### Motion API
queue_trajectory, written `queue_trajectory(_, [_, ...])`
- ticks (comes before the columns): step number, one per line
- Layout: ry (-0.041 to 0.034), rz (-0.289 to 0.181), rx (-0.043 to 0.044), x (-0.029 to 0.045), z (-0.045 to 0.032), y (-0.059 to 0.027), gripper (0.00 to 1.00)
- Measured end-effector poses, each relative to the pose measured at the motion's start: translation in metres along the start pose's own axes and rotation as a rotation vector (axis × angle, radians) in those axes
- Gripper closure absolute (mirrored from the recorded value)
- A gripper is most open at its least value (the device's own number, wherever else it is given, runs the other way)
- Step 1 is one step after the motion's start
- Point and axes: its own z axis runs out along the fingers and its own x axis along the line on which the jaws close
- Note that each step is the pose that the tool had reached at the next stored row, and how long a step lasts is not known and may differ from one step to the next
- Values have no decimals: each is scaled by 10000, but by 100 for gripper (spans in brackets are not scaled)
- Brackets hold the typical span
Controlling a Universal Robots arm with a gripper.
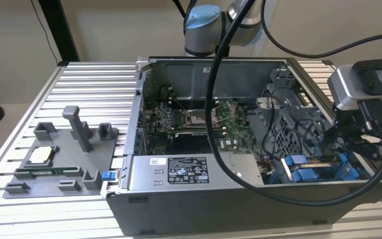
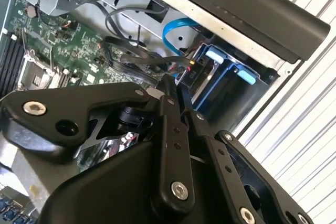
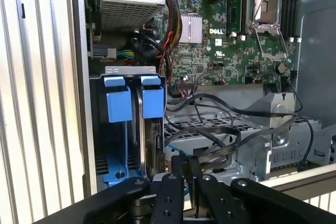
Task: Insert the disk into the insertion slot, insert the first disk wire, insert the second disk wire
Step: 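Insert the second disk wire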
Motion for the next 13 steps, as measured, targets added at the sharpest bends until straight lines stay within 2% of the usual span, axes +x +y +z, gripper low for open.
queue_trajectory(4, [15, -17, -4, 2, -8, 75, 100])
queue_trajectory(5, [84, -54, -14, 3, -10, 95, 100])
queue_trajectory(7, [283, -162, -40, 3, -10, 105, 100])
queue_trajectory(9, [529, -257, -58, 3, -11, 107, 100])
queue_trajectory(11, [843, -347, -41, 4, -12, 116, 100])
queue_trajectory(13, [1122, -417, 34, 3, -11, 128, 100])
